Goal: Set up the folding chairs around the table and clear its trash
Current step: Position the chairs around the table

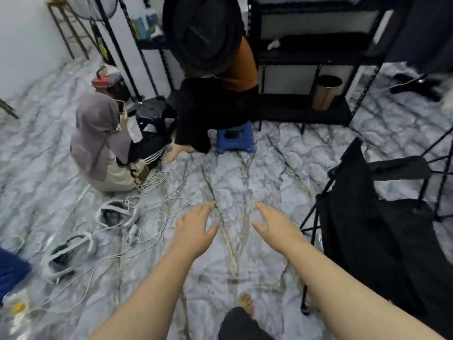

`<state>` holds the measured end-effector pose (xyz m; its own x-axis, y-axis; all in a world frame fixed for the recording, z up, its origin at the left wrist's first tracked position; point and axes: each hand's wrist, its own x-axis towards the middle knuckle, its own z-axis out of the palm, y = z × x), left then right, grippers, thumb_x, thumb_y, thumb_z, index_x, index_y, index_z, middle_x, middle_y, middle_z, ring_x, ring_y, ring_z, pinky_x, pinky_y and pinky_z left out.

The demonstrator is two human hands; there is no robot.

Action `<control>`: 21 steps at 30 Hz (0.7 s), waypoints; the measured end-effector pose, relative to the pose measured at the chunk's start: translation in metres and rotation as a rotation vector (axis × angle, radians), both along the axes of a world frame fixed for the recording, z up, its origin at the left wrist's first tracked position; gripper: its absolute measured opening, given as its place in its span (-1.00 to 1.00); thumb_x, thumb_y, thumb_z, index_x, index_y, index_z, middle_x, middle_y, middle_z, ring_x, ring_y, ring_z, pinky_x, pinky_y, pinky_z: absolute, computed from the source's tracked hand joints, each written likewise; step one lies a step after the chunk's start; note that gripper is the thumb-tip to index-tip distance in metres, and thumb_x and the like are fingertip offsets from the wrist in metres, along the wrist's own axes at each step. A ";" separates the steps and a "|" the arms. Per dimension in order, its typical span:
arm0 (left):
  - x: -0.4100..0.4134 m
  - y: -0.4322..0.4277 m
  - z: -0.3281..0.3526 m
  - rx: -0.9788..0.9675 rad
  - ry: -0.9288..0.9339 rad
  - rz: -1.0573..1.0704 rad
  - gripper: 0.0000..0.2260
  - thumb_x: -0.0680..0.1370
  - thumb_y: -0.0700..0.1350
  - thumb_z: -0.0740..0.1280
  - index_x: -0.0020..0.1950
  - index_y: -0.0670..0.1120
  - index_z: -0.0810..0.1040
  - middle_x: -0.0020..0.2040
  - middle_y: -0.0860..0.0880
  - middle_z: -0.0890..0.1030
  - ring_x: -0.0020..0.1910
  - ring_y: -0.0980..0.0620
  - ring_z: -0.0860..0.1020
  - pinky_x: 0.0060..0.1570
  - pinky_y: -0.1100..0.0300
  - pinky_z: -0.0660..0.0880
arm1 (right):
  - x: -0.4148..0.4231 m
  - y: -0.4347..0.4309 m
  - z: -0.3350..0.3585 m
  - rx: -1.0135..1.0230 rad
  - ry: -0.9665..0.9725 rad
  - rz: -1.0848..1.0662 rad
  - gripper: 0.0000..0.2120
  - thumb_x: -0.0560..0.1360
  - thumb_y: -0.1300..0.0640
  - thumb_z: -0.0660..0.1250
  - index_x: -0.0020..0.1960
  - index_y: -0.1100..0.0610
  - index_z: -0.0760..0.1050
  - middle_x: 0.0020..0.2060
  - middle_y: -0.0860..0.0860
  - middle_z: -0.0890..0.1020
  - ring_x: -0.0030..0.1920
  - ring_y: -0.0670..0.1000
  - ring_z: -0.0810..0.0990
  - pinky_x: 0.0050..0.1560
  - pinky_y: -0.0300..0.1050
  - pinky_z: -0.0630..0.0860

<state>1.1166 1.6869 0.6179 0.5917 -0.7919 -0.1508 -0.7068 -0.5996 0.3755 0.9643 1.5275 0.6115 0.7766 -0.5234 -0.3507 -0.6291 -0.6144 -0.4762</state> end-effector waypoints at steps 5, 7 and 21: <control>0.073 -0.114 0.009 -0.013 -0.033 -0.203 -0.49 0.53 0.16 0.09 0.46 0.05 0.16 0.43 -0.01 0.33 0.39 -0.04 0.32 0.35 -0.04 0.27 | 0.040 -0.086 0.010 -0.014 -0.018 -0.242 -0.44 0.59 -0.14 0.06 0.51 -0.07 -0.03 0.52 -0.04 0.14 0.44 0.06 0.25 0.35 0.09 0.34; 0.086 -0.159 0.012 -0.026 -0.026 -0.297 -0.50 0.55 0.16 0.09 0.47 0.07 0.13 0.45 0.01 0.30 0.40 -0.03 0.30 0.36 -0.03 0.25 | 0.044 -0.110 0.018 -0.038 -0.026 -0.329 -0.44 0.59 -0.14 0.06 0.52 -0.08 -0.04 0.51 -0.04 0.16 0.42 0.07 0.28 0.30 0.04 0.38; 0.126 -0.387 0.009 -0.036 -0.013 -1.188 -0.44 0.49 0.23 0.02 0.44 0.02 0.22 0.44 -0.01 0.34 0.40 -0.02 0.32 0.36 0.00 0.29 | 0.070 -0.131 0.011 -0.036 0.001 -1.217 -0.46 0.58 -0.12 0.09 0.51 -0.08 0.03 0.52 -0.05 0.15 0.44 0.04 0.25 0.33 0.02 0.37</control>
